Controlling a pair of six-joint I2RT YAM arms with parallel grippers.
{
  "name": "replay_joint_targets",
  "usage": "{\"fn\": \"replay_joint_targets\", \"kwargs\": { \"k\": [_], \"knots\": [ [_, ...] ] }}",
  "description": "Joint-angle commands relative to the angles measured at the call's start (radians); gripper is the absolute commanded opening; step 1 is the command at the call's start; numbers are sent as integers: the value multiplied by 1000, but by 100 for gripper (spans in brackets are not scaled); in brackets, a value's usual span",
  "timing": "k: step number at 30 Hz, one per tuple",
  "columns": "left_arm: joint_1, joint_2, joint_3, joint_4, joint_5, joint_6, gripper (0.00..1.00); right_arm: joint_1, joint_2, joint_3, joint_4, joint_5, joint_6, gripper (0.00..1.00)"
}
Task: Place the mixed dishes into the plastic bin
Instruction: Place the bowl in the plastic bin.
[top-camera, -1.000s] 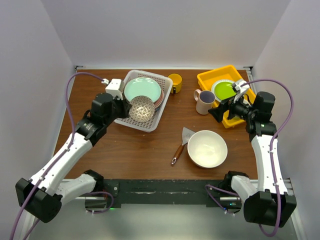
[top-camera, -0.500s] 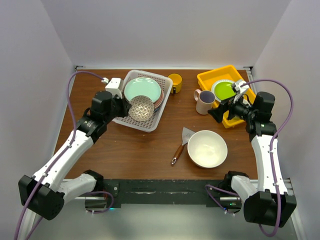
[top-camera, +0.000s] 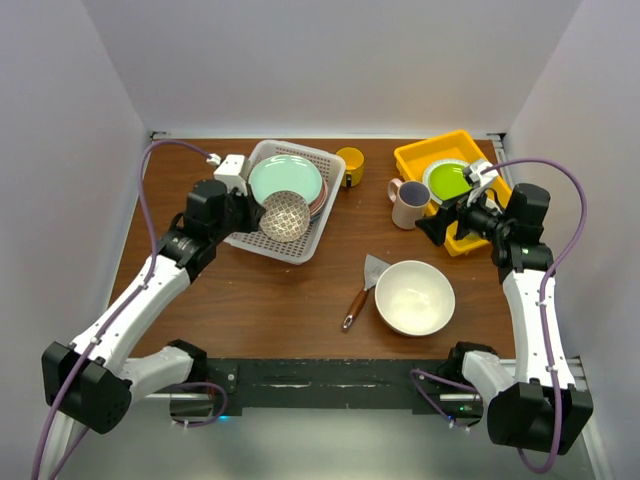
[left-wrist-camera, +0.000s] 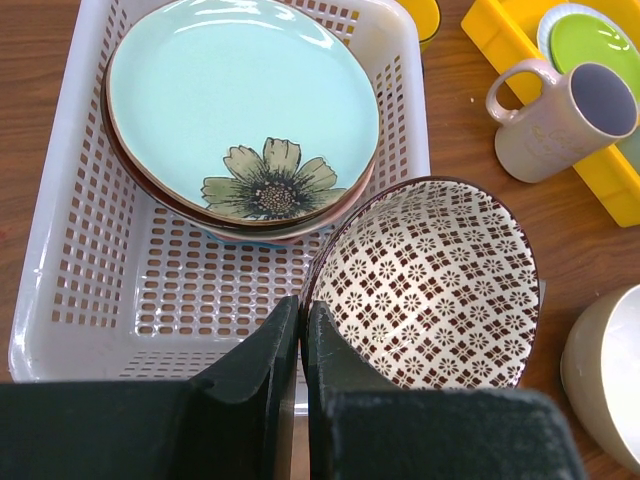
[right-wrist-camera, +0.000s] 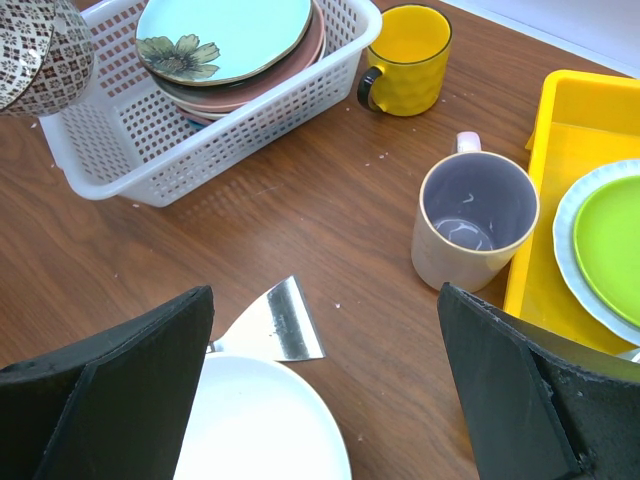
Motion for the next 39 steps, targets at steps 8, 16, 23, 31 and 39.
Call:
{"fn": "replay_joint_targets", "kwargs": {
  "k": [8, 16, 23, 31, 39],
  "knots": [
    [10, 44, 13, 103, 41, -7, 0, -2, -3, 12, 5, -20, -12, 98],
    [10, 127, -6, 147, 42, -13, 0, -2, -3, 12, 5, -20, -12, 98],
    [10, 225, -44, 197, 52, -15, 0, -2, -3, 12, 4, -22, -14, 98],
    [10, 315, -59, 224, 73, -32, 0, -2, -3, 14, 4, -22, -14, 98],
    [10, 358, -67, 215, 65, -41, 3, -2, -7, 14, 1, -22, -15, 98]
  ]
}}
